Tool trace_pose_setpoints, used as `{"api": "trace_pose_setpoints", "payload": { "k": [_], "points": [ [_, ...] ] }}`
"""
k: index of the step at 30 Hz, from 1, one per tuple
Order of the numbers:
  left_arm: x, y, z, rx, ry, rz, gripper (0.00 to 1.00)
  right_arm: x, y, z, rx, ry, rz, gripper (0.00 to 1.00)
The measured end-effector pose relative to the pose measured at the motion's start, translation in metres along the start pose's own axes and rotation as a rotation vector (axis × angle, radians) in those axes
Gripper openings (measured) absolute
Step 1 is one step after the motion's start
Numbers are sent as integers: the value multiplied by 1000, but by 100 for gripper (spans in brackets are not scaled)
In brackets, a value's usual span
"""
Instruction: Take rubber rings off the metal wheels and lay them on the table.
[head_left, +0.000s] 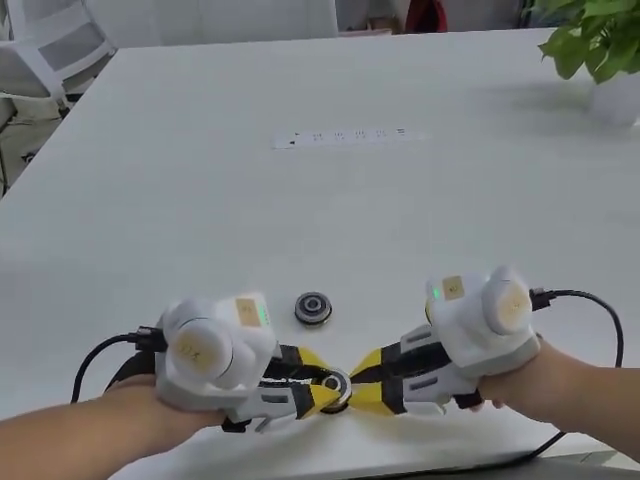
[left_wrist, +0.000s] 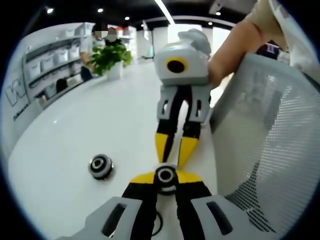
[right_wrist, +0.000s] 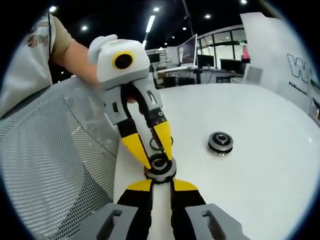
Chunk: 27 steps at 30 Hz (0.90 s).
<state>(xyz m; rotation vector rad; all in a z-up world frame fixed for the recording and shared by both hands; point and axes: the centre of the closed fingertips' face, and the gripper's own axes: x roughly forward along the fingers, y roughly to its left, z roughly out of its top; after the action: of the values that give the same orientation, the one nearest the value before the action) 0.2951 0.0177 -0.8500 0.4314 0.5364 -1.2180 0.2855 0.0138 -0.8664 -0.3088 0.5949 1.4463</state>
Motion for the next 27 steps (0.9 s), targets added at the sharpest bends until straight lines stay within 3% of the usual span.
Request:
{"api": "trace_pose_setpoints", "payload": {
  "k": [3, 8, 10, 19, 24, 27],
  "points": [
    [0, 0, 0, 2, 1, 3, 13, -1, -4, -4, 46, 14, -13, 1],
    [0, -1, 0, 6, 4, 11, 13, 1, -1, -2, 151, -3, 5, 4],
    [0, -1, 1, 11, 6, 11, 13, 1, 0, -3, 120, 2, 1, 4],
    [0, -2, 1, 22, 12, 22, 13, 3, -5, -3, 114, 35, -29, 0],
    [-1, -2, 0, 30, 17, 23, 13, 1, -8, -5, 268, -3, -23, 0],
    [-1, -2, 0, 31, 18, 22, 13, -1, -9, -3, 312, -21, -19, 0]
  ]
}}
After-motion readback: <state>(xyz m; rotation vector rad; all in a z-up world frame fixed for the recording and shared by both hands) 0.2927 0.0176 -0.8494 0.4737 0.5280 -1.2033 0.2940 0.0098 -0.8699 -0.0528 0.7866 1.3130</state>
